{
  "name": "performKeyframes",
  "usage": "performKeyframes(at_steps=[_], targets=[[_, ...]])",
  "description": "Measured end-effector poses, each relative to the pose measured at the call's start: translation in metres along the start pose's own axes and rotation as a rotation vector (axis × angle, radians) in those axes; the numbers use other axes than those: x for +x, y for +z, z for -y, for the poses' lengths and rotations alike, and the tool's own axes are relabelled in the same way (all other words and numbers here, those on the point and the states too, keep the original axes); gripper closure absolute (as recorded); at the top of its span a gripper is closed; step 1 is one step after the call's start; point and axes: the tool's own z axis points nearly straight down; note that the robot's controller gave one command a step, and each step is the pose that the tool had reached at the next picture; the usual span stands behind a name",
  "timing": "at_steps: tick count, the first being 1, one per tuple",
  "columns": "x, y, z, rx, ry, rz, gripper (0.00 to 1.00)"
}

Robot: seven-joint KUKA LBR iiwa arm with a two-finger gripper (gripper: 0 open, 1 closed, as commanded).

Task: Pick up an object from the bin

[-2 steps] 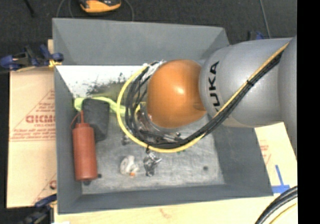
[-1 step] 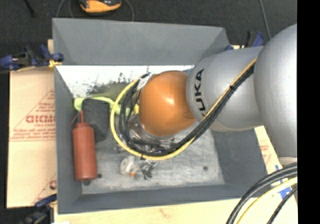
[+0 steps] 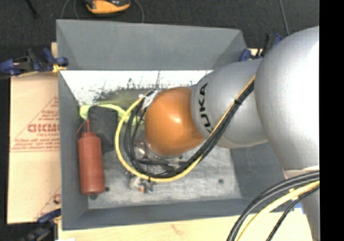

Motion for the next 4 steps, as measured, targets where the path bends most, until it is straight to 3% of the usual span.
performKeyframes(at_steps=[4], targets=[[0.002,-0.014,0.0,-0.006,0.002,-0.011,1.0]])
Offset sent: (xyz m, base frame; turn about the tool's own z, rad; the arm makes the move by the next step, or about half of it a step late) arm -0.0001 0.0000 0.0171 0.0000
